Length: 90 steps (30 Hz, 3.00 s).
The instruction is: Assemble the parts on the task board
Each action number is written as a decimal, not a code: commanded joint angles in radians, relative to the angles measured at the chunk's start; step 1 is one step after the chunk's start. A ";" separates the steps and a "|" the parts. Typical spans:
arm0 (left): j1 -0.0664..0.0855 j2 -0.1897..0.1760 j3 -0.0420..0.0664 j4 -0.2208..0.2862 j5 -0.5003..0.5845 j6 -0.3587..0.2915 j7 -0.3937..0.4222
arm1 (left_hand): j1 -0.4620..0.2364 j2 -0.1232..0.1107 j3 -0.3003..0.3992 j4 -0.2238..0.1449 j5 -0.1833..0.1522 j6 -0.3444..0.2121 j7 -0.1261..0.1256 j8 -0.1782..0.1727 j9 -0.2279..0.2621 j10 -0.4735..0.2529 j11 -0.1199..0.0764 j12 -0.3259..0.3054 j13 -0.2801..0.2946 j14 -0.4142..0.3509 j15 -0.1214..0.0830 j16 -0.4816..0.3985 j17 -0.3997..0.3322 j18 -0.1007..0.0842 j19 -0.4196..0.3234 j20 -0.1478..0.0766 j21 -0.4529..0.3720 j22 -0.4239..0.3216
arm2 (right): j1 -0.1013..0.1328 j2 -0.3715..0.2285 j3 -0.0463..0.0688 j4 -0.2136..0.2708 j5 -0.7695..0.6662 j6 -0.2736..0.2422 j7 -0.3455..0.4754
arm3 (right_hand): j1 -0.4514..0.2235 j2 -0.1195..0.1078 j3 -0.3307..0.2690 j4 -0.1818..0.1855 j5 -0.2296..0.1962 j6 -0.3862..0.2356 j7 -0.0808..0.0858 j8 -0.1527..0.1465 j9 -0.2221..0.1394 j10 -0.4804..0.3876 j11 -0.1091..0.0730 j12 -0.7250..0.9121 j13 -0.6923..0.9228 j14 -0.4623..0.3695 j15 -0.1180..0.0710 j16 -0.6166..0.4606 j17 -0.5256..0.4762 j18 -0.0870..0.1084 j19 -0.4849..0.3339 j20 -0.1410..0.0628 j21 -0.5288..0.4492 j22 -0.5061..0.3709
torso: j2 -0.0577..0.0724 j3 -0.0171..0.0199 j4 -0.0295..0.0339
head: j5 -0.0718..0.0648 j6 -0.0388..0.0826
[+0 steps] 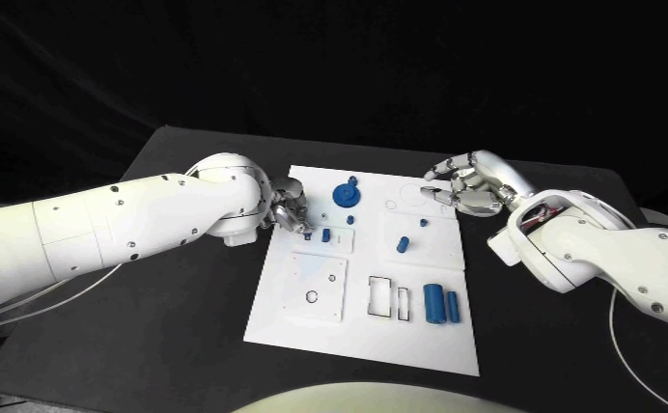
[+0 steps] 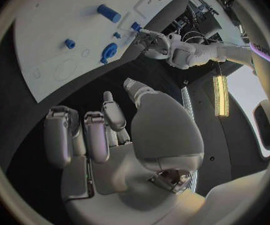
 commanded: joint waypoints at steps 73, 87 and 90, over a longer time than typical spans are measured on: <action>-0.001 0.021 -0.004 -0.030 0.048 0.061 -0.020 | -0.146 0.021 0.086 -0.070 -0.006 0.066 -0.051 0.057 0.108 0.027 -0.025 0.001 -0.013 0.089 -0.025 0.007 0.210 -0.014 0.022 -0.014 0.014 0.025 | -0.001 -0.003 0.000 0.002 -0.012 0.005 0.001 | -0.007 0.004 -0.005 0.017 0.006 -0.011 -0.002 0.007 0.002 -0.008 -0.004 -0.007 -0.005 0.065 -0.002 -0.009 0.095 0.015 0.002 -0.001 -0.010 0.152 | 0.000 0.0005 -0.0001 | -0.007 -0.005; -0.001 0.024 -0.004 -0.037 0.034 0.062 -0.020 | -0.188 0.011 -0.009 -0.005 -0.007 0.074 -0.055 0.058 0.103 0.027 -0.027 0.006 -0.009 0.089 -0.028 0.007 0.210 -0.015 0.023 -0.017 0.013 0.027 | -0.001 -0.005 0.000 0.002 -0.011 0.004 0.001 | -0.009 0.004 -0.006 0.020 0.005 -0.011 -0.002 0.007 0.003 -0.009 -0.003 -0.008 -0.006 0.064 -0.002 -0.009 0.094 0.015 0.002 -0.001 -0.009 0.152 | 0.000 -0.0004 0.0004 | -0.010 -0.004; -0.001 0.025 -0.004 -0.038 0.033 0.062 -0.020 | -0.189 0.012 -0.018 -0.001 -0.008 0.075 -0.055 0.058 0.103 0.027 -0.027 0.007 -0.008 0.089 -0.028 0.007 0.210 -0.015 0.025 -0.017 0.014 0.029 | -0.001 -0.005 0.000 0.002 -0.011 0.004 0.001 | -0.009 0.004 -0.006 0.020 0.005 -0.011 -0.002 0.007 0.003 -0.009 -0.003 -0.008 -0.006 0.064 -0.002 -0.009 0.094 0.015 0.002 -0.001 -0.009 0.152 | 0.000 -0.0006 0.0005 | -0.010 -0.004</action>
